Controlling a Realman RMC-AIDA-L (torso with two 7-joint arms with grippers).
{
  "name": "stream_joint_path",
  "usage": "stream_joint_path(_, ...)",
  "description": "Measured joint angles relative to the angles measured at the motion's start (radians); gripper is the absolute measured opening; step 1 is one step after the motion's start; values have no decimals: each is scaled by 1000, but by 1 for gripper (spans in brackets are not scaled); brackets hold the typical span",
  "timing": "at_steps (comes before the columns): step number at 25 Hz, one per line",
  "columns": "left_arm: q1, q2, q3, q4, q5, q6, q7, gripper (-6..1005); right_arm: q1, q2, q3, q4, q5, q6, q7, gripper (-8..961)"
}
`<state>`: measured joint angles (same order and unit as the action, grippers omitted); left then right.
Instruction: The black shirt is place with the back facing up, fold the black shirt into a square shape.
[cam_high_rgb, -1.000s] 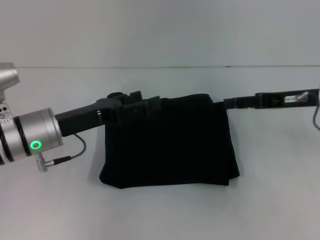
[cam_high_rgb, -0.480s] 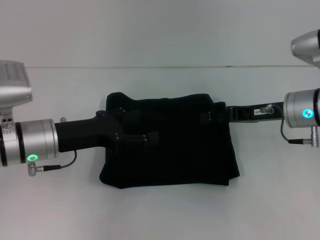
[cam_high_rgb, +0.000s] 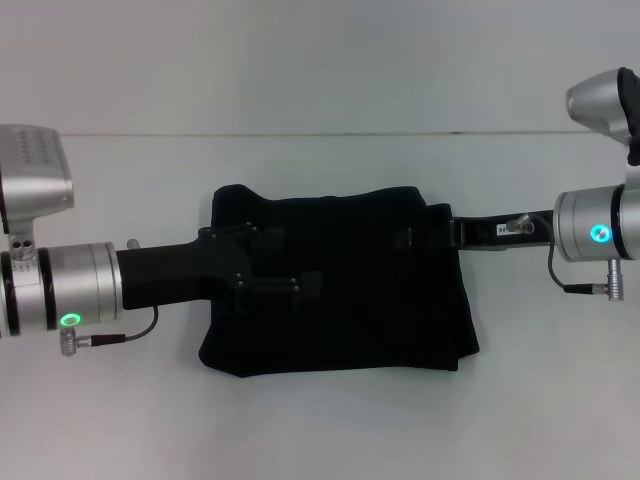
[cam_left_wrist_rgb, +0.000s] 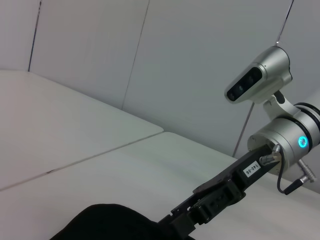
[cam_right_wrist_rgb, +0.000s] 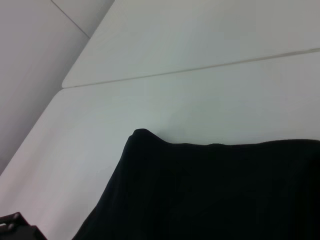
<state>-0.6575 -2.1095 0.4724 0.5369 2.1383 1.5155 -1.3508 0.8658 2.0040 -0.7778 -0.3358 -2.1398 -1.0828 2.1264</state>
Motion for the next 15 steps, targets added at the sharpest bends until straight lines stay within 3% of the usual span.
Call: stream_joint_path(15, 0, -8, 0, -12, 1, -1, 1, 931, -9, -18, -20, 0, 0, -11, 35, 703)
